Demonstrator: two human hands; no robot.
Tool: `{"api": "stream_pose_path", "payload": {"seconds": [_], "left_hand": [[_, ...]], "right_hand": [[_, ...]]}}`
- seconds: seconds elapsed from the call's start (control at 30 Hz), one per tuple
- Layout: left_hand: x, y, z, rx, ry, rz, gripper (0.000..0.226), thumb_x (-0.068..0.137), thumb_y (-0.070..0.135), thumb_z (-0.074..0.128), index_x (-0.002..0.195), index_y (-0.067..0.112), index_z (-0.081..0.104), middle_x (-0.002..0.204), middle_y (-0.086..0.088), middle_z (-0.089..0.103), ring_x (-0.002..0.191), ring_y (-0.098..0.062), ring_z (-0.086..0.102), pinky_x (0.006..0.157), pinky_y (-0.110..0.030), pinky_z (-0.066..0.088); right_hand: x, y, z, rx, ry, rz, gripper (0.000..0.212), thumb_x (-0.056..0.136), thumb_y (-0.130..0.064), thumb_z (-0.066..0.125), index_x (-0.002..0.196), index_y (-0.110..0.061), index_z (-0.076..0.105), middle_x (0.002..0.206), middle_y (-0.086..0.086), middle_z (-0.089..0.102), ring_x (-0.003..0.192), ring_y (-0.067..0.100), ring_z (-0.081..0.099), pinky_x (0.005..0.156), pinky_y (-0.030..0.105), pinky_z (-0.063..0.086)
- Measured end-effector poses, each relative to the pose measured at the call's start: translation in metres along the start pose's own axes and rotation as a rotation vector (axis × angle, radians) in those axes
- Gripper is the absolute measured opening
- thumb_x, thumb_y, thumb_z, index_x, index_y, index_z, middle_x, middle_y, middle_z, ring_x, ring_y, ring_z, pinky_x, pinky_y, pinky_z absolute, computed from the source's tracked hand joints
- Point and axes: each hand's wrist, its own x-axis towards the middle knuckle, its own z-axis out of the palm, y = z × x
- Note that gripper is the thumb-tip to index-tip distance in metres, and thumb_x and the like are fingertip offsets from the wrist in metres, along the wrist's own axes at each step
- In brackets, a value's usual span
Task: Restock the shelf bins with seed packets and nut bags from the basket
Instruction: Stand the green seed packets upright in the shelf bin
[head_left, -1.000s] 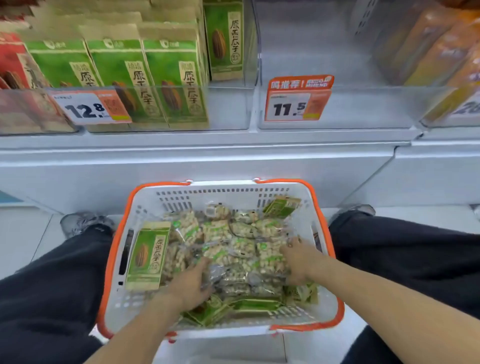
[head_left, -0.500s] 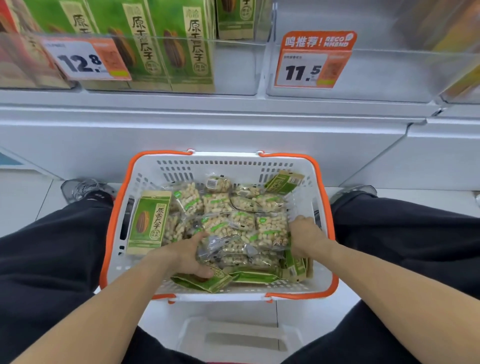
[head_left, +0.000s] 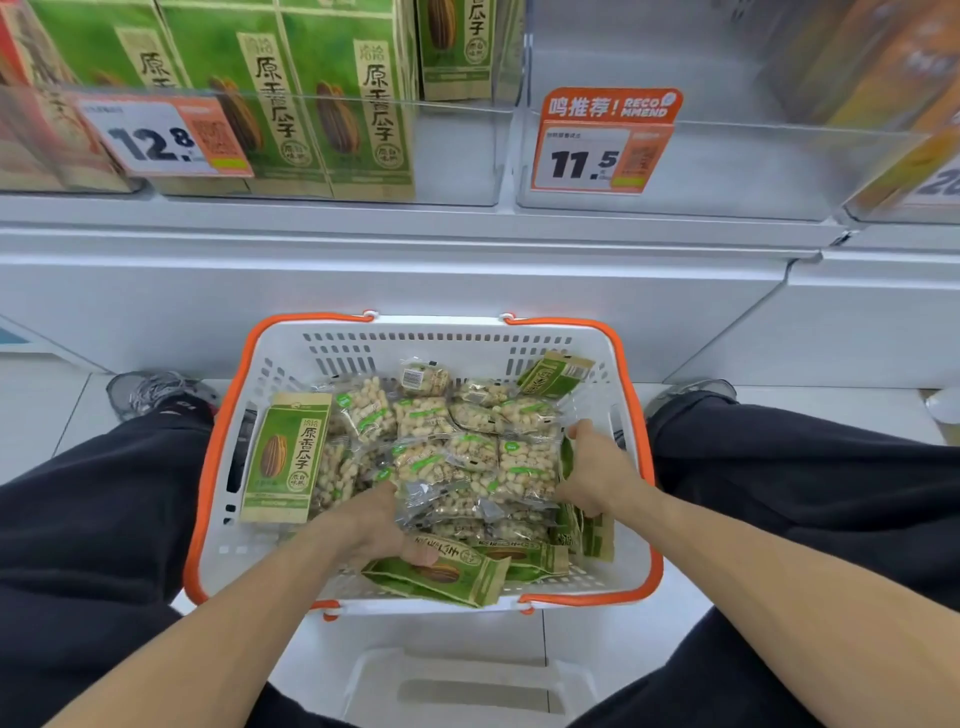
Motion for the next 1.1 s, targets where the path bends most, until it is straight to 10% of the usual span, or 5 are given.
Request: {"api": "stream_pose_path", "payload": {"seconds": [0.27,0.53,0.8,0.97,1.1], "left_hand": [[-0.023,0.024,-0.033,-0.495,0.210,0.198,0.059,0.060,0.019,0.091,0.112,0.012,0.065,0.096,-0.002,0.076,0.085,-0.017,0.073,0.071,-0.027,0.058],[-0.041,0.037,-0.047,-0.992,0.073,0.280,0.036,0.080,0.008,0.072,0.114,-0.002,0.062,0.104,-0.017,0.074,0.097,-0.034,0.071,0.086,-0.045,0.056],[-0.060,0.053,-0.057,-1.157,0.070,0.359,0.025,0.100,0.011,0.050,0.116,-0.004,0.062,0.110,-0.021,0.072,0.103,-0.035,0.068,0.091,-0.049,0.055],[-0.068,0.052,-0.065,-1.211,0.102,0.416,0.028,0.099,0.007,0.046,0.117,-0.007,0.063,0.113,-0.025,0.069,0.108,-0.039,0.067,0.093,-0.052,0.054],[-0.078,0.055,-0.069,-1.205,0.078,0.491,0.031,0.098,0.013,0.049,0.121,-0.002,0.063,0.116,-0.022,0.069,0.109,-0.035,0.067,0.092,-0.049,0.055]], "right_hand": [[-0.005,-0.030,-0.028,0.440,0.084,-0.194,0.045,0.081,-0.018,0.079,0.121,-0.021,0.057,0.105,-0.004,0.065,0.085,0.008,0.063,0.057,0.016,0.047],[-0.025,-0.049,-0.041,0.945,0.050,-0.337,0.031,0.079,0.000,0.079,0.101,-0.022,0.076,0.096,-0.005,0.077,0.093,0.012,0.072,0.079,0.025,0.059],[-0.044,-0.061,-0.051,0.613,0.041,-0.649,0.043,0.083,-0.019,0.080,0.116,-0.044,0.069,0.138,-0.020,0.051,0.131,-0.001,0.047,0.101,0.007,0.038],[-0.047,-0.063,-0.046,0.333,0.144,-0.670,0.054,0.080,-0.041,0.079,0.130,-0.044,0.059,0.146,-0.017,0.045,0.132,0.002,0.044,0.114,0.039,0.039],[-0.050,-0.066,-0.048,0.346,0.156,-0.640,0.082,0.060,-0.057,0.088,0.132,-0.045,0.050,0.133,-0.026,0.043,0.120,-0.004,0.046,0.106,0.032,0.045]]}}
